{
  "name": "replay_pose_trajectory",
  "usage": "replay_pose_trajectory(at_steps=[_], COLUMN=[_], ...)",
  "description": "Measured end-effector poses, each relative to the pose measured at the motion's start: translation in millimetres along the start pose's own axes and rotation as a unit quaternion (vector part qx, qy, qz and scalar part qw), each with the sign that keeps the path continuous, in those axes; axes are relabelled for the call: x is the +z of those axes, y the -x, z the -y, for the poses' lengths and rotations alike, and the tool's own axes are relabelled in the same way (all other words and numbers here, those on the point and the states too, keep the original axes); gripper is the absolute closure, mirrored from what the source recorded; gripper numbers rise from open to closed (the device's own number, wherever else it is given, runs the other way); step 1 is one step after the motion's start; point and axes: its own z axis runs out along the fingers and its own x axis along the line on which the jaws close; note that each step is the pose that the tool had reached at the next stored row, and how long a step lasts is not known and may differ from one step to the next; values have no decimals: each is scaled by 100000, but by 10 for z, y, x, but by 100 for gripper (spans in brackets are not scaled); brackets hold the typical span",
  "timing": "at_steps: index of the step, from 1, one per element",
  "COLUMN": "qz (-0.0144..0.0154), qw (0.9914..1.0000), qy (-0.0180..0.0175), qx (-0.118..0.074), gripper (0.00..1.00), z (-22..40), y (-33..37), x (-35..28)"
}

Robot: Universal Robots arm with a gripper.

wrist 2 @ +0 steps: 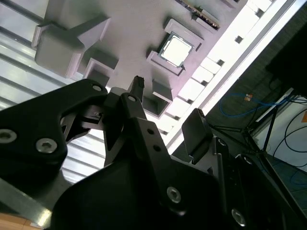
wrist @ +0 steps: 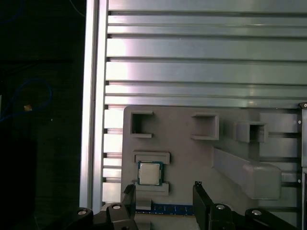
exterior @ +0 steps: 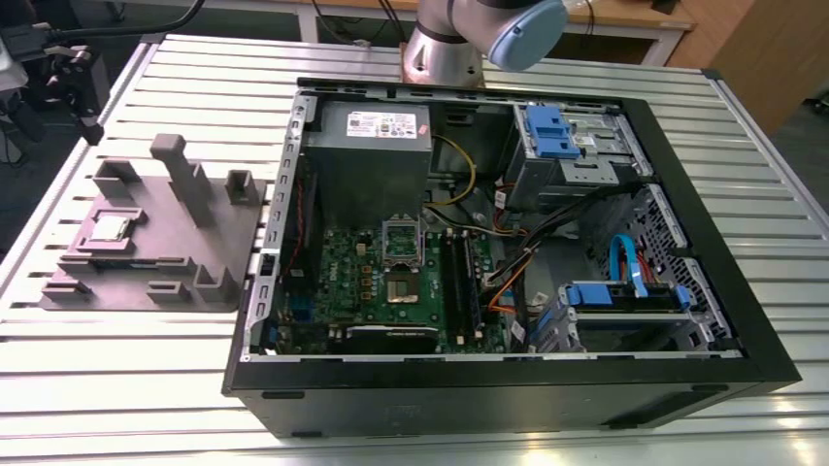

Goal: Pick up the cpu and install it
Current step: 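Pick up the cpu and move it towards the insertion slot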

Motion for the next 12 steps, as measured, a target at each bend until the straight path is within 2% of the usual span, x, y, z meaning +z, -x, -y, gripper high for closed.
replay_pose_trajectory(at_steps=[12], qz=[3], qw=[100000], qy=[0], qx=[1], gripper=[41], z=[2], y=[1], x=[55])
